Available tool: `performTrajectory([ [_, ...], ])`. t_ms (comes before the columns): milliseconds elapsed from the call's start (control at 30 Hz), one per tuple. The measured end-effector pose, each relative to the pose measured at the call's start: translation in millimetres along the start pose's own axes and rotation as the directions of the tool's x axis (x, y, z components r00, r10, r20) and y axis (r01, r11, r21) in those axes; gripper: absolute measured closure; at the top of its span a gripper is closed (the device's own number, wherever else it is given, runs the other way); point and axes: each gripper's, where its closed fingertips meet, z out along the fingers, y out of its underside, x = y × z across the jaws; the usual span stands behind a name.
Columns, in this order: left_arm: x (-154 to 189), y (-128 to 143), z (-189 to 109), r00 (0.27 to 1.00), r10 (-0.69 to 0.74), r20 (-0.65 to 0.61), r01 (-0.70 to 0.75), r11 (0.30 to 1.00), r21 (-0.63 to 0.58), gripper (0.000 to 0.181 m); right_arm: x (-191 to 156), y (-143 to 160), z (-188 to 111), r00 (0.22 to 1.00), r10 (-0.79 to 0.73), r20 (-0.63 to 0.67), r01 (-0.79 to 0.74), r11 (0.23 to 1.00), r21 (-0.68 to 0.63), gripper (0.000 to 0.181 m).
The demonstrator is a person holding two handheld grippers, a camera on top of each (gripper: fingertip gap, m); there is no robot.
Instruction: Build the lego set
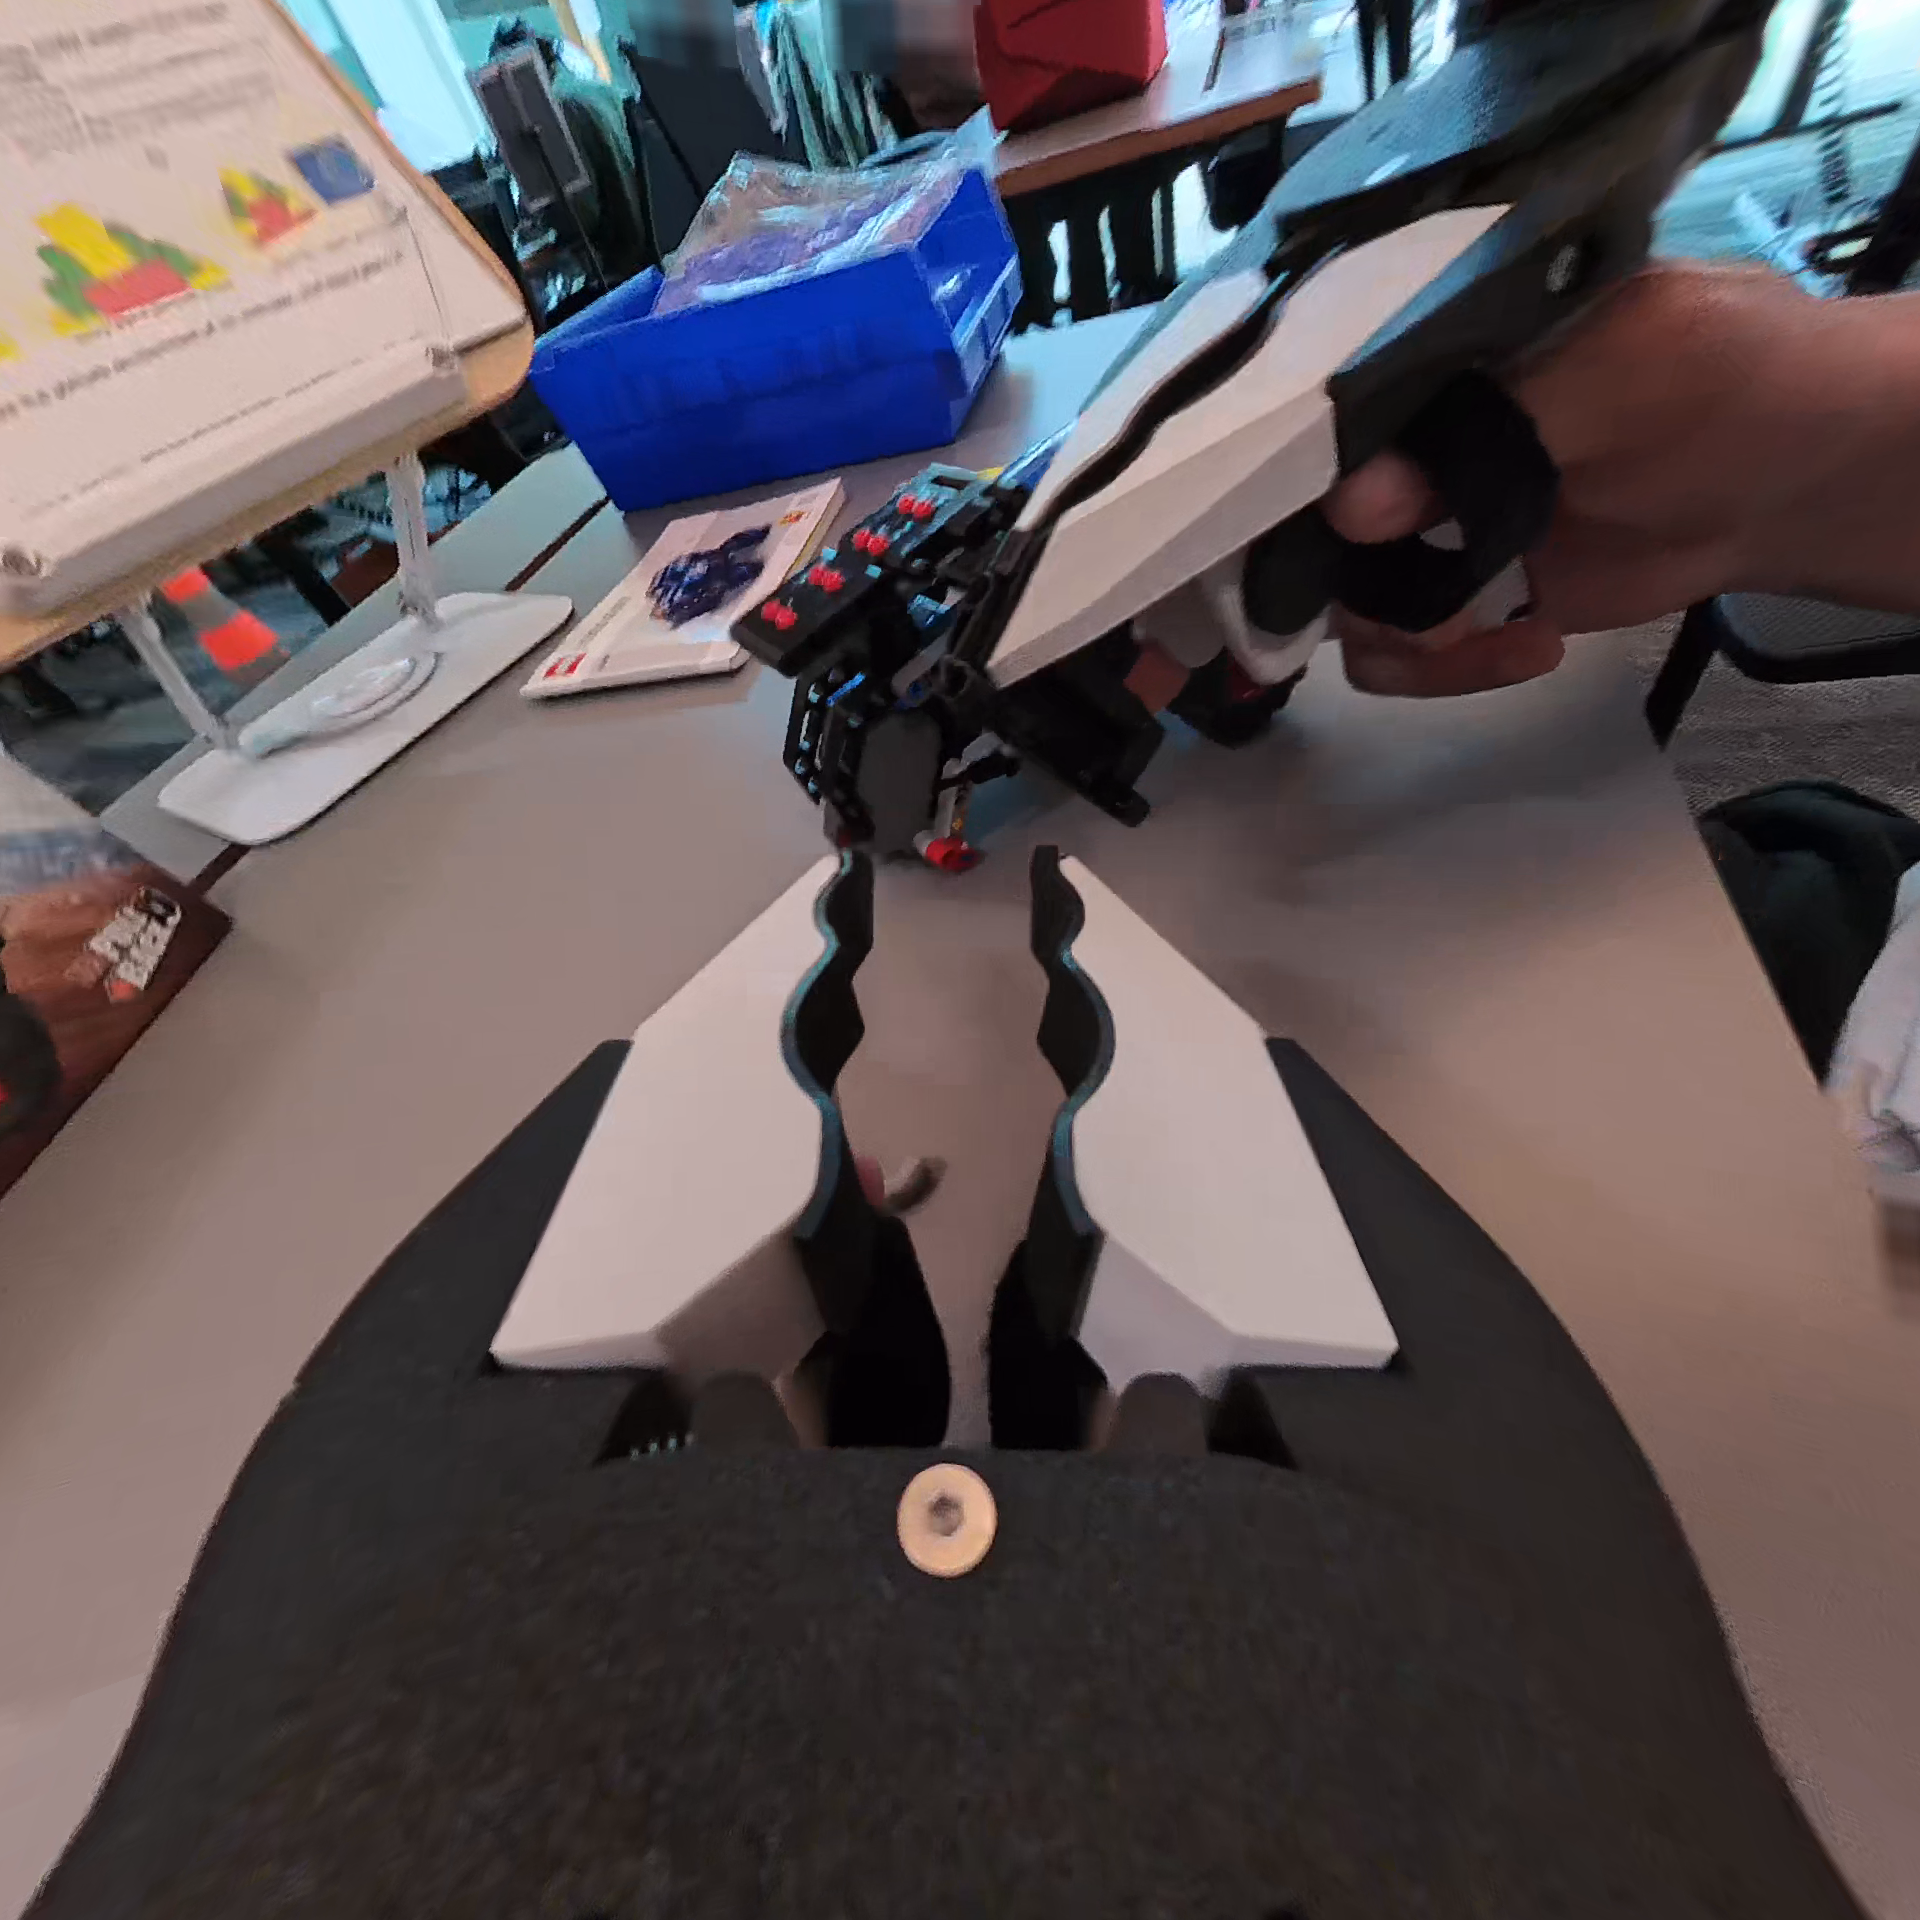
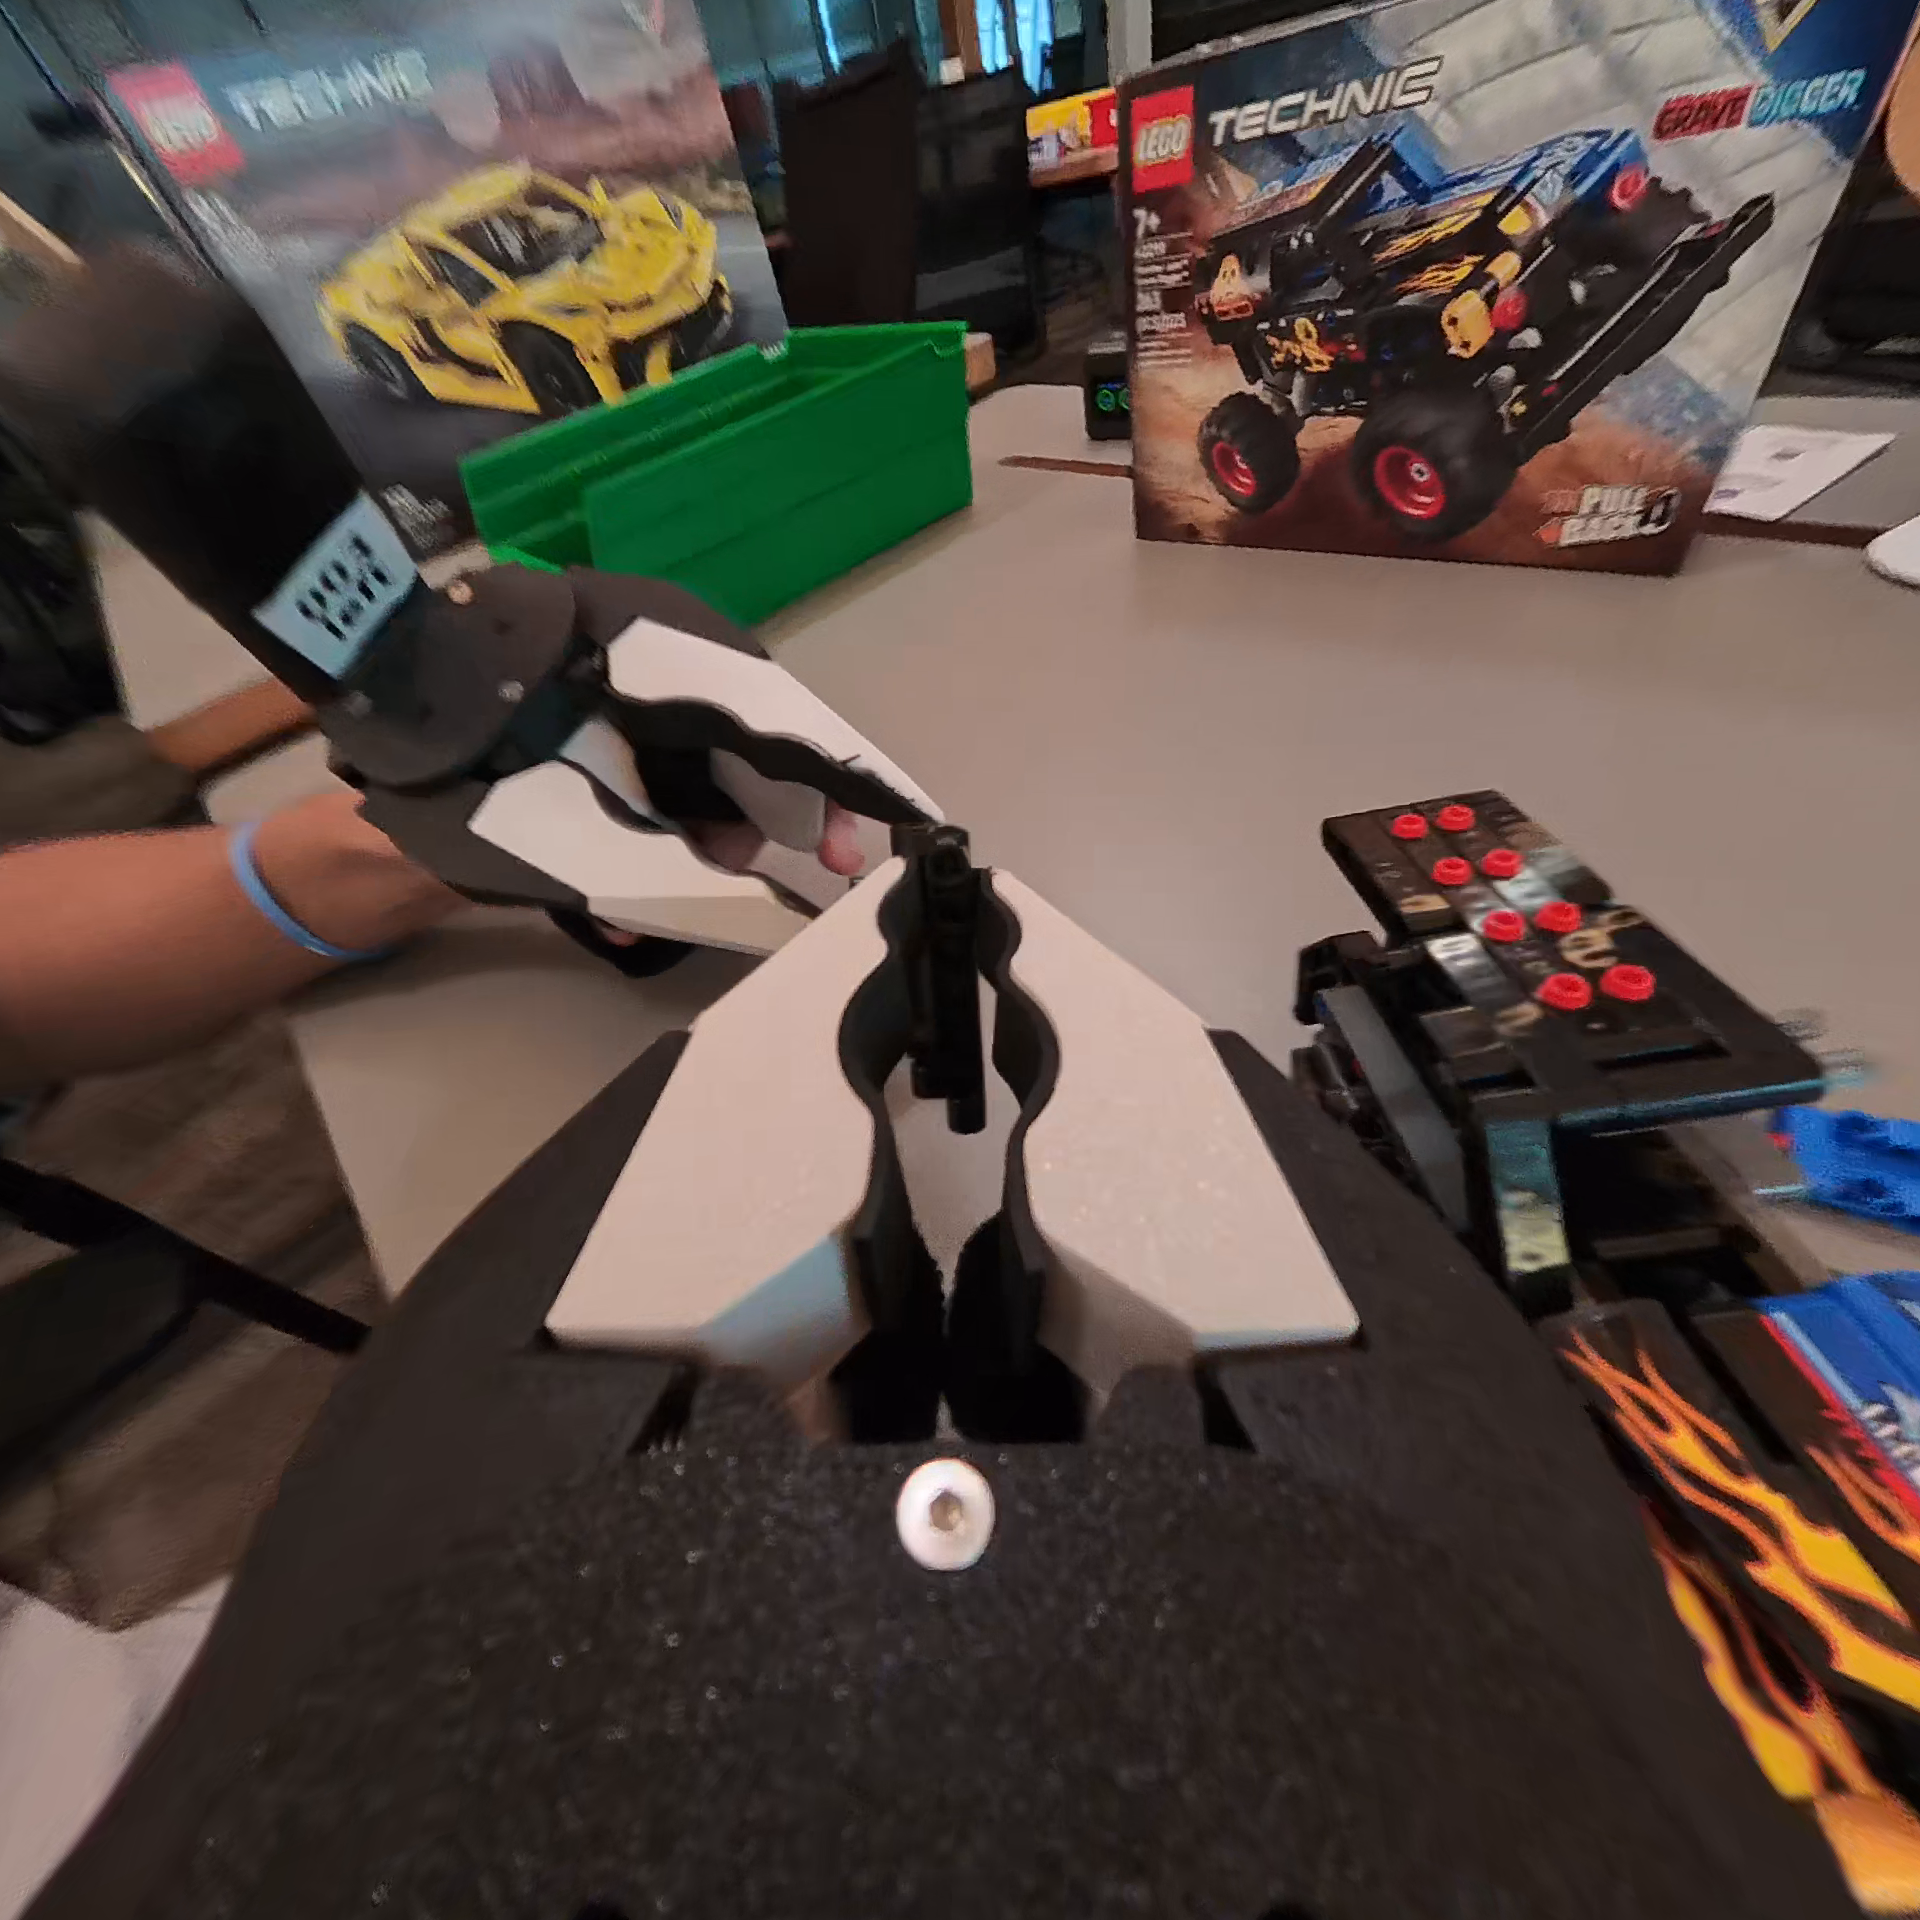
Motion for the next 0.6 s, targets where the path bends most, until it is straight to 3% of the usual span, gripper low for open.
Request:
performTrajectory([
  [33,2.0,-6.2,-1.1,1.0,0.023,0.003,-0.023,0.999,0.039,0.151,-2.7,-2.2,-1.0,0.998,0.05,0.029,-0.051,0.999,0.016,0.173],
  [133,16.0,-17.5,-0.4,0.999,0.033,-0.027,-0.03,0.995,0.098,0.15,-13.1,-9.4,-3.9,0.968,0.21,0.139,-0.222,0.972,0.075,0.173],
  [300,30.4,-45.1,2.1,0.966,-0.207,-0.153,0.235,0.951,0.201,0.148,-19.2,-31.2,-15.2,0.845,0.403,0.353,-0.491,0.845,0.212,0.175],
  [367,31.5,-50.9,2.4,0.95,-0.253,-0.185,0.292,0.929,0.228,0.149,-18.8,-35.2,-18.1,0.76,0.47,0.449,-0.599,0.775,0.202,0.174],
  [433,35.9,-50.9,3.1,0.922,-0.302,-0.243,0.355,0.91,0.214,0.152,-15.2,-35.2,-18.4,0.723,0.495,0.482,-0.642,0.739,0.204,0.174],
  [600,36.1,-53.5,4.3,0.853,-0.409,-0.325,0.486,0.85,0.206,0.149,-10.7,-31.8,-14.4,0.861,0.371,0.348,-0.483,0.811,0.331,0.174],
])
